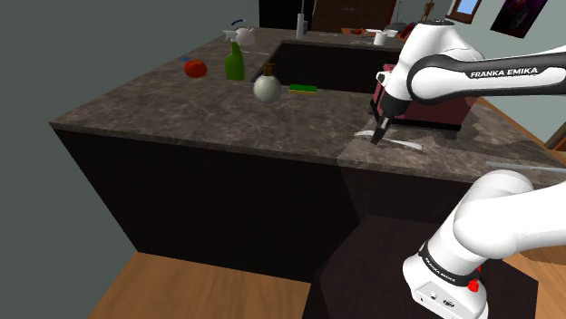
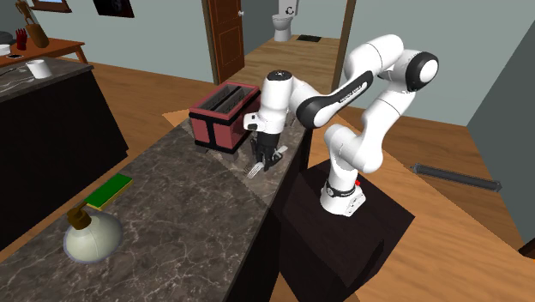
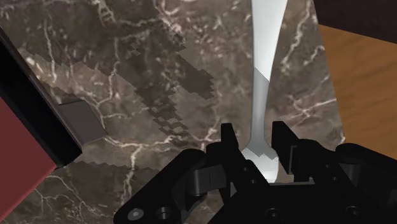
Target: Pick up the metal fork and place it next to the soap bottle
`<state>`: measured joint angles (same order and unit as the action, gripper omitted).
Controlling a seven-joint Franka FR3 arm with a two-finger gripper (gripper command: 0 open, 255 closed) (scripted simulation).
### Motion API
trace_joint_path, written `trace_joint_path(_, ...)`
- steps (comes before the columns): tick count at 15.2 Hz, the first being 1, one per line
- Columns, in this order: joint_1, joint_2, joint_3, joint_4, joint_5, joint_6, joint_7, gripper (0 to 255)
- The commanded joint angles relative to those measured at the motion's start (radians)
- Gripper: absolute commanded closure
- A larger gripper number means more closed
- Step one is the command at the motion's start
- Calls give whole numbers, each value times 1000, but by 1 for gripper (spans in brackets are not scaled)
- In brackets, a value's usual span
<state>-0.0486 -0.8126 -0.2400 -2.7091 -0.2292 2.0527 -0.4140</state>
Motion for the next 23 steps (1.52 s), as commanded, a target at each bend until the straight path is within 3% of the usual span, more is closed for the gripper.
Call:
trace_joint_path(1, 2, -5, 5, 23, 5, -29, -1, 255)
trace_joint_path(23, 24, 11, 45, 327, 49, -316, -19, 255)
